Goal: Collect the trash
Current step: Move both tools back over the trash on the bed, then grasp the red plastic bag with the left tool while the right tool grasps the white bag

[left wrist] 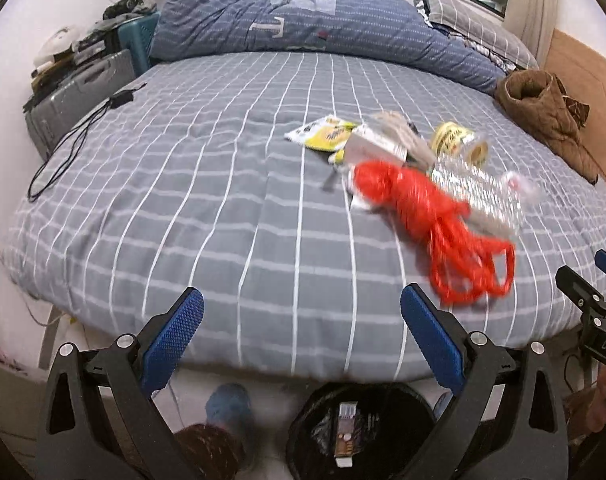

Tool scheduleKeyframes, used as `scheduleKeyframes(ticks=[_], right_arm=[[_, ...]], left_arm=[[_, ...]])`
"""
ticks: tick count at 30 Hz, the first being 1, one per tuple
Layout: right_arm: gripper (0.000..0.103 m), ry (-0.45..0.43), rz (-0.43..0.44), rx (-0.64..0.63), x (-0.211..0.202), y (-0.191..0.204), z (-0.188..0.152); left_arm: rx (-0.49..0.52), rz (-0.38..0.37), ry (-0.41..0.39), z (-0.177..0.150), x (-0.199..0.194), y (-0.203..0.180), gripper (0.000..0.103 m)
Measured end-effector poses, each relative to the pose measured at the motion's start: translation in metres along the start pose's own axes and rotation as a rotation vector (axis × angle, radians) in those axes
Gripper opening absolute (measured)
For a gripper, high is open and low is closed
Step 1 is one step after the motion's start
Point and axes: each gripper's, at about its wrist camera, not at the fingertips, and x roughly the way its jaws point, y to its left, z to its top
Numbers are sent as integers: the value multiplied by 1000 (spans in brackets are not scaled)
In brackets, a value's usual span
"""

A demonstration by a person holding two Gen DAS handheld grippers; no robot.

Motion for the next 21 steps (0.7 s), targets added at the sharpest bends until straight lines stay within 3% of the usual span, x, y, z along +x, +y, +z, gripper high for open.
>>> scheduleKeyframes(ticks=[13, 21], right_arm=[[95, 6, -20, 74, 85, -51, 68], [80, 89, 27, 100, 136, -64, 75]], left_arm=[[21, -69, 41, 61, 74, -60, 97], [35, -87, 87, 61, 109, -86, 96]])
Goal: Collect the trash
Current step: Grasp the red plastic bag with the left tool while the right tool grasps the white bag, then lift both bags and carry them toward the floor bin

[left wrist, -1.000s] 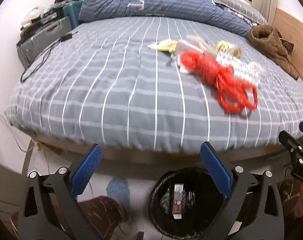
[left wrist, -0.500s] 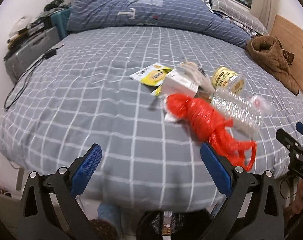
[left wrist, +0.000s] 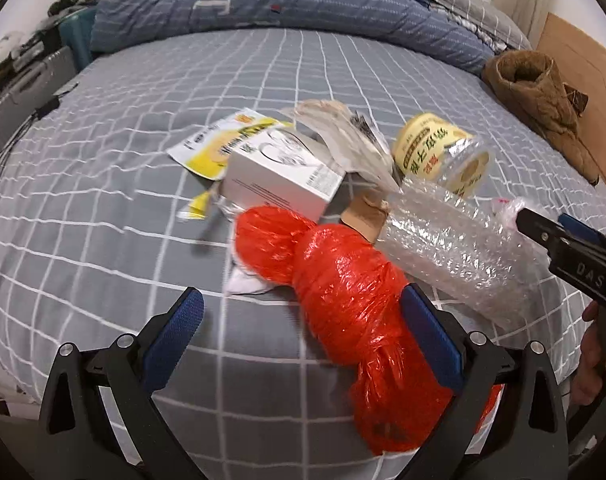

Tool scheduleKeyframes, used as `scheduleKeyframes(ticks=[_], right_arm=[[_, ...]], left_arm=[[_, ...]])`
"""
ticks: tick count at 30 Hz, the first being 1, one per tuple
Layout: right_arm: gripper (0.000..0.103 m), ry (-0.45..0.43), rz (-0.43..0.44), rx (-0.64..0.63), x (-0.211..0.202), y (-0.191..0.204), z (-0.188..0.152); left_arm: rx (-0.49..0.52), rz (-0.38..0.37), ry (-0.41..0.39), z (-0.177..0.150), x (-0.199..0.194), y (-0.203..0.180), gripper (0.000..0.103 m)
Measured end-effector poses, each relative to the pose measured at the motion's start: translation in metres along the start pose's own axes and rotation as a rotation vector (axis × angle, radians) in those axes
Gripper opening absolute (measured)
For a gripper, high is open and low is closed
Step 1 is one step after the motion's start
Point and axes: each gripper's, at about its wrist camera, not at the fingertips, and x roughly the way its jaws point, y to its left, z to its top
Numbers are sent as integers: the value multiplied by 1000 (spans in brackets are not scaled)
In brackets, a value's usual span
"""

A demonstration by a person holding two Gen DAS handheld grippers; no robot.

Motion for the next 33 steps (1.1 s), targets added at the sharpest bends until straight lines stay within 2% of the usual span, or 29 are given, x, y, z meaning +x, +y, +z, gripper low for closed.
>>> scheduleKeyframes(ticks=[4, 10, 11, 14, 18, 24, 33], right_arm=[[71, 22, 38, 18, 8, -1, 5], [52, 63, 90, 24, 18, 3, 3], [45, 68, 101, 24, 19, 4, 2], [40, 73, 106, 18, 20, 6, 1], [37, 70, 108, 24, 20, 7, 1], [36, 51, 105, 39, 15, 5, 2], [35, -5, 88, 54, -7, 1, 9]], left_arm=[[-9, -4, 11, 3, 6, -7, 93], [-17, -36, 34, 3, 14, -14, 80], [-18, -44, 41, 2, 16, -15, 76], [-23, -69, 62, 0, 22, -19, 65], [-34, -106, 79, -3, 27, -23, 46], [-9, -103, 58, -3, 22, -27, 42], [-1, -114, 28, 3, 4, -26, 40]])
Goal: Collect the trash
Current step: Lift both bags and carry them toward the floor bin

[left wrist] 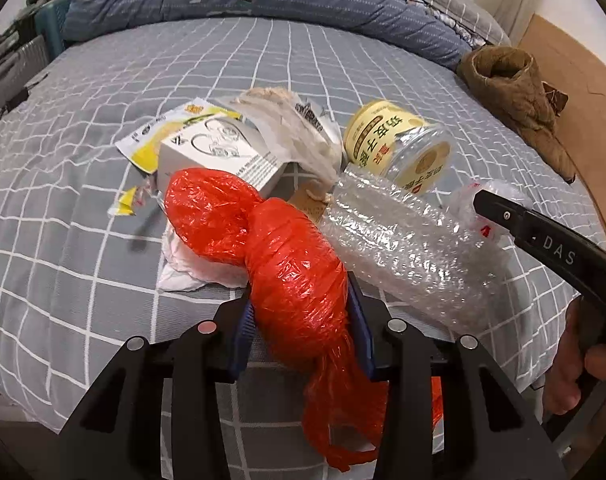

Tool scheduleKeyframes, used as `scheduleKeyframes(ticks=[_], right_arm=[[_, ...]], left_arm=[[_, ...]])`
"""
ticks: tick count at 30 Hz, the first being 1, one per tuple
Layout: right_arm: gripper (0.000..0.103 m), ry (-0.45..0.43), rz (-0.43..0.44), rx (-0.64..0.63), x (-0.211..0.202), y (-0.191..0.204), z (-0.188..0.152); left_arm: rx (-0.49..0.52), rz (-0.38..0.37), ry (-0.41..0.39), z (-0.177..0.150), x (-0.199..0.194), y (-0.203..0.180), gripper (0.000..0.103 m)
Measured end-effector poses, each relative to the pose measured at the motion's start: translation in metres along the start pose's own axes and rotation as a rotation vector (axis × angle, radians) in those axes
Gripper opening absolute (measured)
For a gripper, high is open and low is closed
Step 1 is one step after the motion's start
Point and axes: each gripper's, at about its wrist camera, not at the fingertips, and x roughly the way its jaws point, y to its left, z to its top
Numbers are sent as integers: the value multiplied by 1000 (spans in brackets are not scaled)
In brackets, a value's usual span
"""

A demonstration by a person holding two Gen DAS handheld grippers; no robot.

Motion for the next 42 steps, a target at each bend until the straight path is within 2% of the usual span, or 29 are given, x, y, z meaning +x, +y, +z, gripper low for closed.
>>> scheduleKeyframes(ticks=[9, 21, 33, 42], right_arm=[[35, -69, -13, 0, -31, 3, -2], [35, -136, -42, -18, -81, 14, -43], [35, -116, -61, -27, -108, 28, -83], [35, -97, -50, -44, -127, 48, -117]], left_arm=[[21, 16, -39, -2, -25, 8, 40], [30, 39, -97, -9, -62, 25, 40], [68, 45, -106, -30, -78, 23, 40], [104, 51, -104, -60, -96, 18, 40]])
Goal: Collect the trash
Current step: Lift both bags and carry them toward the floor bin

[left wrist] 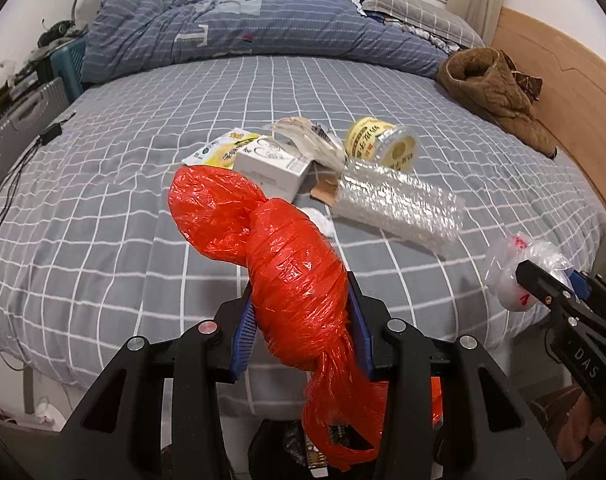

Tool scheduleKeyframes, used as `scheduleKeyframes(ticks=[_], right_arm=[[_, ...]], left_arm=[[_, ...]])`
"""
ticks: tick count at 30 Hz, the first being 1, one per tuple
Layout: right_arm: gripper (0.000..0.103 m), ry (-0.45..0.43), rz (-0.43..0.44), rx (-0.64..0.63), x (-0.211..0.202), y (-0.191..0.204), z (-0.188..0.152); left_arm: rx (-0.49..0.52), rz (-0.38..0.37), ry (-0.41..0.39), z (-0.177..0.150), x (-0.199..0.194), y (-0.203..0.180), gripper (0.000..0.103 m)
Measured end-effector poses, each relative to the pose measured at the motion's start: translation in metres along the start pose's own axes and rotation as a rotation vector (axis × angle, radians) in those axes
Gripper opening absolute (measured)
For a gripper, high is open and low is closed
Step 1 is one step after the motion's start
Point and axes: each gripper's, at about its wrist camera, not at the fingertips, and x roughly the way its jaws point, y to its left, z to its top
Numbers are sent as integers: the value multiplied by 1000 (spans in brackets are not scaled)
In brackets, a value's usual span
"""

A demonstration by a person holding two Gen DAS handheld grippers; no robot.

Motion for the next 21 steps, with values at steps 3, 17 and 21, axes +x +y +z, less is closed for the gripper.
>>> scheduleKeyframes(ticks=[3, 17, 21], right_arm=[[35, 7, 2, -8, -5, 5, -8], [35, 33, 14, -36, -35, 25, -50], [35, 44, 16, -57, -43, 31, -63]], left_arm=[[0, 5, 2, -9, -6, 0, 40], [-35, 8, 0, -52, -47, 13, 40], [-53, 10, 5, -67, -59, 16, 40]])
